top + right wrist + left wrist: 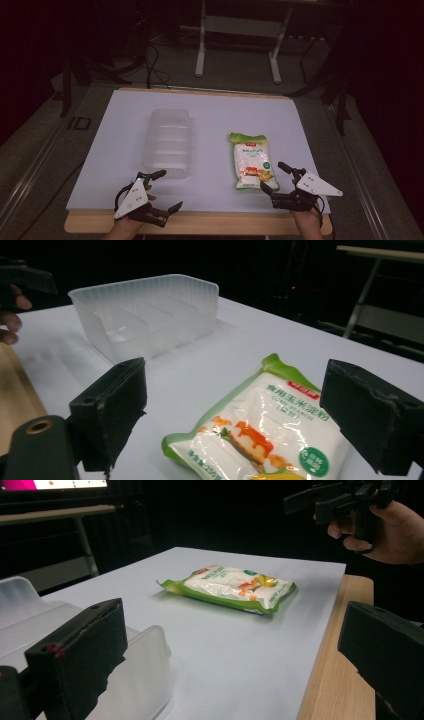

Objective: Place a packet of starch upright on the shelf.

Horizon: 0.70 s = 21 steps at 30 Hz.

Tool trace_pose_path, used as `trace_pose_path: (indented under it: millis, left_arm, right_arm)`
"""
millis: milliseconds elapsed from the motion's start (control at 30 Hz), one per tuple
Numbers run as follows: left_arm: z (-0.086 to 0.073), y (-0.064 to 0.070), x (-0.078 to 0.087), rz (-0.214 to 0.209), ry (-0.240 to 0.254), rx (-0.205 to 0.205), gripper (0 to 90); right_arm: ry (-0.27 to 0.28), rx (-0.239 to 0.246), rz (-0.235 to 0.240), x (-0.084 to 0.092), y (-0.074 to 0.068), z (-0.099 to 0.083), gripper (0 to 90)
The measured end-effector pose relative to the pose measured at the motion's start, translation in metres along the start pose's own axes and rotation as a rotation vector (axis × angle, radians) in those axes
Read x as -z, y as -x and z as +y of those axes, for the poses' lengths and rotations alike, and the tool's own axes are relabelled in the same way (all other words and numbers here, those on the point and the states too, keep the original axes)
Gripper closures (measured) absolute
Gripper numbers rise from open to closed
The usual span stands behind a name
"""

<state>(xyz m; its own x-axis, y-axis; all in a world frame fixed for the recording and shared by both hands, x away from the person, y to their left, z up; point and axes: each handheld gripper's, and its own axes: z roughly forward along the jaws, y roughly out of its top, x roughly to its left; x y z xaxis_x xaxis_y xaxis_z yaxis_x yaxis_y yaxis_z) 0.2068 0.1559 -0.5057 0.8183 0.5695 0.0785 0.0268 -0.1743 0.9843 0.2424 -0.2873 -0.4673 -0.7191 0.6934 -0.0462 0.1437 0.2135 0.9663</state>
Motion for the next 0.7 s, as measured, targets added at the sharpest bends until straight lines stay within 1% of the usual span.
trace_pose_path:
  millis: [100,167,200,333,367,467,633,700]
  left_arm:
    - [0.000,0.000,0.000,0.000,-0.001,-0.001,0.0]
    - [0.000,0.000,0.000,-0.005,-0.003,0.003,0.0]
    - [0.000,0.000,0.000,-0.004,-0.004,0.002,0.0]
    - [0.000,0.000,0.000,-0.007,-0.004,0.004,0.0]
    - [0.000,0.000,-0.001,-0.008,-0.005,0.001,0.0]
    - [0.000,0.000,-0.001,-0.011,-0.006,-0.001,0.0]
    - [0.000,0.001,0.000,-0.009,-0.005,-0.004,0.0]
    - [0.000,0.001,0.000,-0.009,-0.004,-0.006,0.0]
  right_arm:
    - [0.000,0.006,-0.013,0.000,0.001,-0.001,11.5]
    - [-0.025,0.018,-0.038,-0.002,0.002,-0.002,12.9]
    - [-0.042,0.014,-0.042,-0.003,0.003,-0.002,12.5]
    - [-0.053,0.005,-0.030,-0.004,0.004,-0.004,12.4]
    - [-0.040,-0.004,-0.008,-0.004,0.004,-0.003,12.0]
    - [-0.034,-0.010,0.011,-0.004,0.002,0.000,11.6]
    - [-0.039,0.003,0.051,-0.004,-0.003,0.008,11.1]
    - [-0.028,0.010,0.056,-0.004,-0.004,0.013,10.8]
